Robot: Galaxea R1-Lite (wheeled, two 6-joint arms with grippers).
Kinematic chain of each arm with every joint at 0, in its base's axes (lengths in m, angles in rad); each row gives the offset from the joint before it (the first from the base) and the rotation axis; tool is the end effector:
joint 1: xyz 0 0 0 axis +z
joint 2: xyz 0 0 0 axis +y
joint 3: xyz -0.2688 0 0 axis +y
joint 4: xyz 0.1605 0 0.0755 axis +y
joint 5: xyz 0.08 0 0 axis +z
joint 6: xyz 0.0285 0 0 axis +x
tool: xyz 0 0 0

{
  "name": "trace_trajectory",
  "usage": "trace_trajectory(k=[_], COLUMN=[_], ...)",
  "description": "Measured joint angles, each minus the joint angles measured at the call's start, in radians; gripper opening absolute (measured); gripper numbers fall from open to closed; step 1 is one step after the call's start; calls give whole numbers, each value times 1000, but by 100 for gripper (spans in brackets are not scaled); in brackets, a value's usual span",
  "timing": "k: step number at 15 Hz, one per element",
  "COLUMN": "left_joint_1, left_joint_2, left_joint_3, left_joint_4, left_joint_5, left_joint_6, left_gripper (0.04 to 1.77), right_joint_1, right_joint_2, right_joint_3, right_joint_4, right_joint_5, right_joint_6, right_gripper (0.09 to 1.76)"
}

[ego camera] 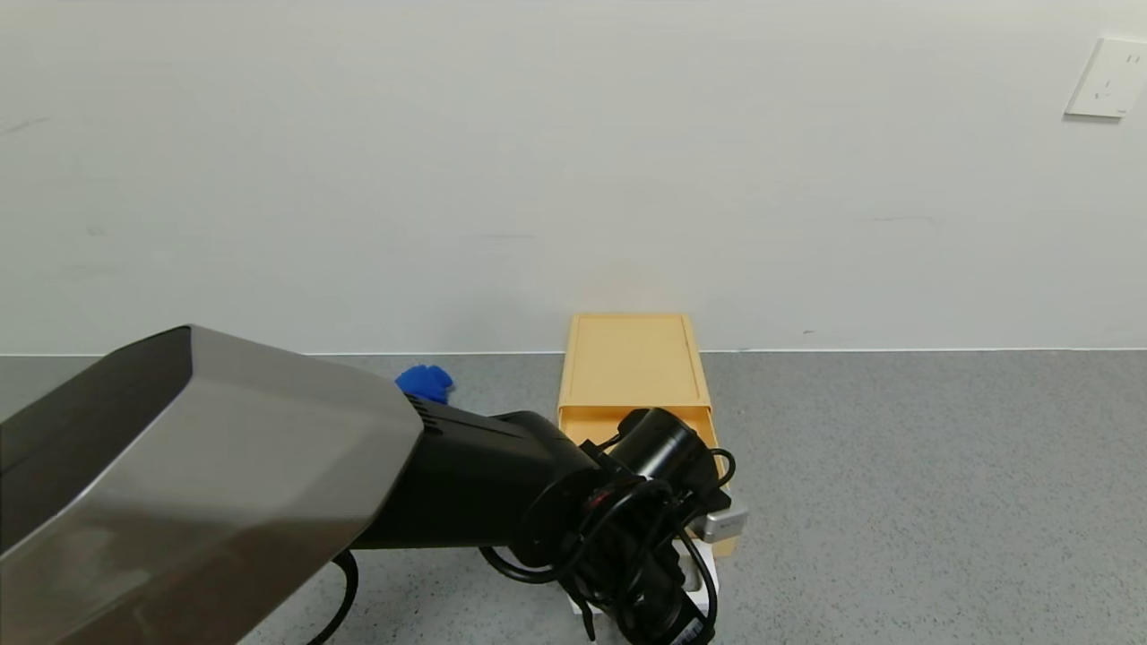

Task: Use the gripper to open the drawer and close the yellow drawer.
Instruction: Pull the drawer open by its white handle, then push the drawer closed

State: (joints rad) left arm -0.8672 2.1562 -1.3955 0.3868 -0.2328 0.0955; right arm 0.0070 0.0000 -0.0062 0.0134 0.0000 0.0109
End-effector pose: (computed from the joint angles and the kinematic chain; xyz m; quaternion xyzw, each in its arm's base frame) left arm 0.2286 -0.2796 0.0699 0.2033 0.4942 -0.4631 0.7071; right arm -0.0003 0.0000 0.0757 0.0054 0.0036 0.0035 1.0000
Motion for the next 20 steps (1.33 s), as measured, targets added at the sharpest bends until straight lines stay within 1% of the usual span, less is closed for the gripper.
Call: trace_trajectory(k=[3,9,12,14,16,19,20], left_joint_1=[-10,-4,-4,-4,-3,10,21], left_joint_2=[-8,-64,-120,-159,-193,-241,-259], left_joint_3=[9,4,0,1,0,2,7], left_joint_4=[2,4,7,6,5,4,5], left_joint_5=[1,16,39,87,170,265,283], left_joint_6=[-15,-24,-112,-219,-326,-437,-457], left_gripper=[173,173,173,173,173,173,173], right_joint_1=[0,0,0,0,0,0,0], right_joint_2=[0,0,0,0,0,0,0], right_joint_3=[0,0,0,0,0,0,0], right_joint_4=[0,0,0,0,0,0,0], right_joint_5=[0,0,0,0,0,0,0], right_joint_6=[0,0,0,0,0,0,0], right_gripper=[171,171,171,171,171,171,171])
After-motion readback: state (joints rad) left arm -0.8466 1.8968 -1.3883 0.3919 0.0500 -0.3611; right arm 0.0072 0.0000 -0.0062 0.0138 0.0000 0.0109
